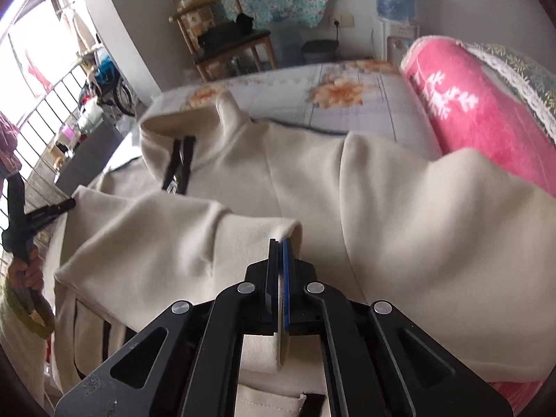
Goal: Fold large clothes
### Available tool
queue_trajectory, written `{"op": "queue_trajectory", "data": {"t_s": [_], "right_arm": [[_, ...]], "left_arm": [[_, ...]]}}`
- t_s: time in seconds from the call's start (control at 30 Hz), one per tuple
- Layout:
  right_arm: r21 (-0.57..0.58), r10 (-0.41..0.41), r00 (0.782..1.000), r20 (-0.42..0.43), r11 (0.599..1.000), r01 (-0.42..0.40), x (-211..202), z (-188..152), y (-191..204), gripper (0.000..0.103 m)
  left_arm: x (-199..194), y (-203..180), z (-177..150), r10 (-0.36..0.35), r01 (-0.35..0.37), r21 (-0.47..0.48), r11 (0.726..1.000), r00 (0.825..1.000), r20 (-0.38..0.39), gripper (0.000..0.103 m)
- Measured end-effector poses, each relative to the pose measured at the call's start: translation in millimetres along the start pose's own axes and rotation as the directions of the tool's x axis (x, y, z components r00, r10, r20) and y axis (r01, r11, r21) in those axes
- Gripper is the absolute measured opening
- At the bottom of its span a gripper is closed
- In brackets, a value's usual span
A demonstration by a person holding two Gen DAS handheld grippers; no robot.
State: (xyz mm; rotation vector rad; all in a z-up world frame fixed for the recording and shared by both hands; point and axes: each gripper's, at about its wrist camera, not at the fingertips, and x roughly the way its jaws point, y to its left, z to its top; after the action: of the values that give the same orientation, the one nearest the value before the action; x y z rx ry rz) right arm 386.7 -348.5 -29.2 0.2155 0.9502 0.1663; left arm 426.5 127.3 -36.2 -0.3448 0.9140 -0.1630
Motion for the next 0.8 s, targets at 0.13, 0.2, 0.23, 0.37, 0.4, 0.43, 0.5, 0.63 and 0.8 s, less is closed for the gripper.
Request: {"op": "queue_trajectory", "data": {"t_s": [0.13, 0.2, 0.23, 0.37, 0.4, 0.43, 0.5, 0.63, 0.8], "right_arm": [[0.046, -0.004, 1.0, 0.005, 0.999, 0.004, 7, 9, -11, 0.0], [0.057, -0.024, 0.999, -0.046, 0.998, 0.026, 23, 4, -16, 0.0], [0.056, -0.04, 0.997, -0.073, 0.997, 0.044, 33, 2, -18, 0.0], [0.062, -0.07, 0.993, -0.099, 0.995, 0.076, 39, -5, -19, 0.01], [0.053, -0.084, 0.993, -0.086, 0.995, 0.089, 33, -5, -16, 0.014], [0.034, -0.097, 0.993, -0.068, 0.994, 0.1, 25, -6, -12, 0.016], [-0.027, -0.11, 0.993, -0.036, 0.994, 0.109, 12, -7, 2, 0.027], [-0.186, -0.08, 0.996, -0.04, 0.98, 0.071, 4, -22, 39, 0.028], [-0.275, -0.13, 0.984, -0.119, 0.957, 0.093, 23, -48, 51, 0.03]], "left_arm": [[6, 18, -1, -0.015, 0.014, -0.05, 0.999, 1.0, -0.014, 0.004], [16, 23, -5, -0.01, 0.007, -0.068, 0.998, 0.999, -0.038, 0.004], [21, 24, -7, -0.007, 0.003, -0.077, 0.997, 0.999, -0.05, 0.005], [20, 26, -8, 0.009, -0.015, -0.089, 0.996, 0.998, -0.066, 0.013], [13, 24, -8, 0.028, -0.032, -0.082, 0.996, 0.998, -0.056, 0.014], [6, 21, -8, 0.034, -0.036, -0.066, 0.997, 0.999, -0.038, 0.015], [-12, 10, -10, 0.033, -0.033, -0.005, 0.999, 0.999, -0.009, 0.016], [-32, -30, -35, -0.001, 0.01, 0.206, 0.978, 0.999, -0.046, 0.016], [-16, -55, -92, 0.082, -0.012, 0.331, 0.943, 0.976, -0.199, 0.018]]}}
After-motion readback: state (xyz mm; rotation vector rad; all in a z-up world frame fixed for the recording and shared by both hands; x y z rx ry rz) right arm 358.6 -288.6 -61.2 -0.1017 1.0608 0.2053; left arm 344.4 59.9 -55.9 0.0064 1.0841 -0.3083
